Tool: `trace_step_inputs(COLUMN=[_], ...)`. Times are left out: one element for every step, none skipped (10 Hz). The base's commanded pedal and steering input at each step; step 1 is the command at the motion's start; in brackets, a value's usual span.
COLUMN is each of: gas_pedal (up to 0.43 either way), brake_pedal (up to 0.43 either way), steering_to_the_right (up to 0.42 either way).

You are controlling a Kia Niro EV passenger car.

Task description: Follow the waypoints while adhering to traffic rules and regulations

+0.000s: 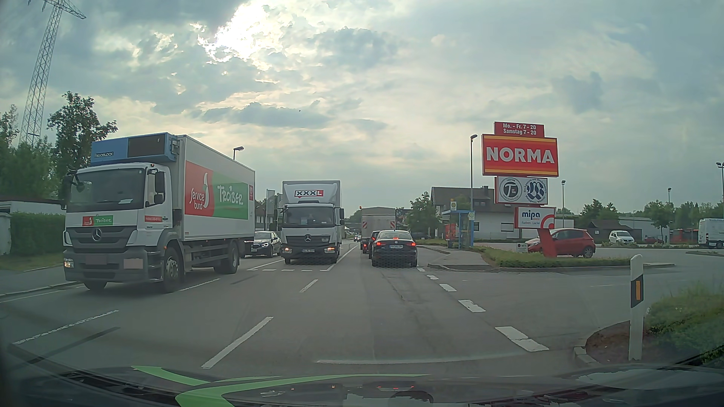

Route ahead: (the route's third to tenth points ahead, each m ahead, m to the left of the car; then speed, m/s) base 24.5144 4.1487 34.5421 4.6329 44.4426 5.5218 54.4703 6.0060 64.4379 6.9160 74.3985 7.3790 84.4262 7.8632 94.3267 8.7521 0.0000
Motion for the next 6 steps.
trace_step_inputs(gas_pedal=[0.000, 0.000, 0.000, 0.000, 0.000, 0.000], brake_pedal=[0.268, 0.268, 0.274, 0.268, 0.268, 0.274], steering_to_the_right=[0.002, 0.002, 0.002, 0.003, 0.003, 0.003])
